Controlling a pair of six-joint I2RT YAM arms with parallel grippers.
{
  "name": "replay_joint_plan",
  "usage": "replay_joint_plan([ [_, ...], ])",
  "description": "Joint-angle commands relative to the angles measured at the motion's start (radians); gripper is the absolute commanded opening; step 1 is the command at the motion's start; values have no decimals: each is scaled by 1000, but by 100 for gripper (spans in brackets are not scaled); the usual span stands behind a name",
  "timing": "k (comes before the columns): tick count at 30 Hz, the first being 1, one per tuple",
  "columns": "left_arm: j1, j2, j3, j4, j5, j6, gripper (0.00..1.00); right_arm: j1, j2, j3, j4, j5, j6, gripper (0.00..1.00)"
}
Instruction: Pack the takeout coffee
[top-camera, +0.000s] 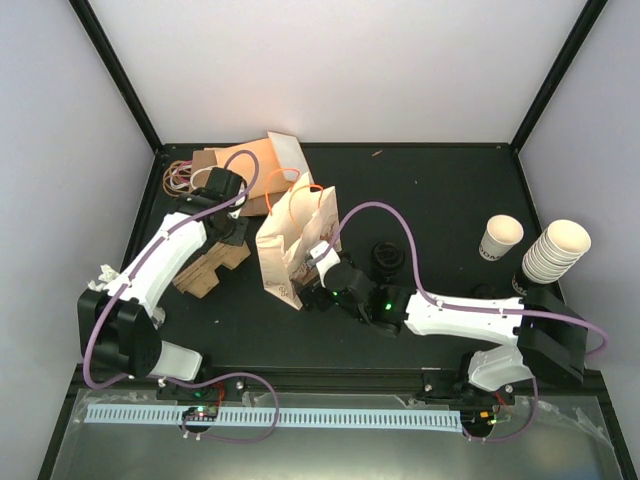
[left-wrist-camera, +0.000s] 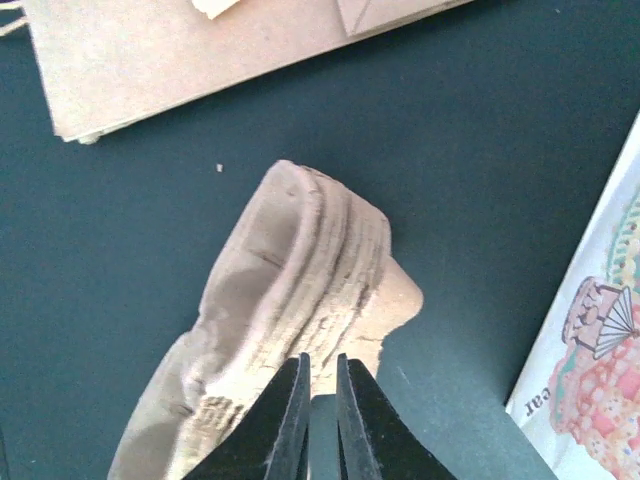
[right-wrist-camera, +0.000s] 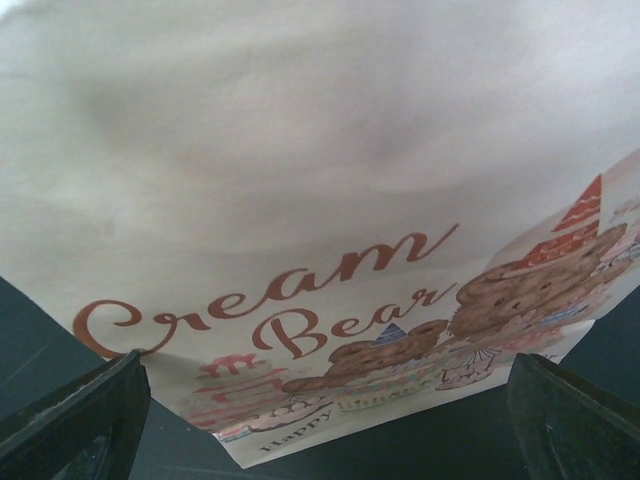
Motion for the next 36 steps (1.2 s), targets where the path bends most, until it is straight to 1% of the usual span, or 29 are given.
replay_joint_plan([
  [1,-6,-21,51,4,-34,-2,13,8,-25,-38,57,30,17,100],
  [3,-6,-13,39,16,35,0,15,8,-30,-47,64,25,18,100],
  [7,9,-8,9,35,44,3,18,8,-51,-56,51,21,22,100],
  [10,34,-28,-1,42,19,19,37,7,-79,-80,55,18,18,100],
  [12,75,-45,-16,58,12,24,48,8,-91,-91,45,20,18,100],
  [16,181,-52,-38,87,118,29,58,8,-107,-110,39,13,27,100],
  [20,239,-44,-56,110,189,24,64,8,-91,-114,59,-13,37,100],
  [23,274,-29,-60,119,212,10,64,10,-74,-105,71,-30,46,100],
  [27,312,15,-53,108,207,-6,62,23,-65,-95,73,-19,44,100],
  [36,328,101,-50,104,175,-24,60,25,-89,-121,80,-15,47,100],
])
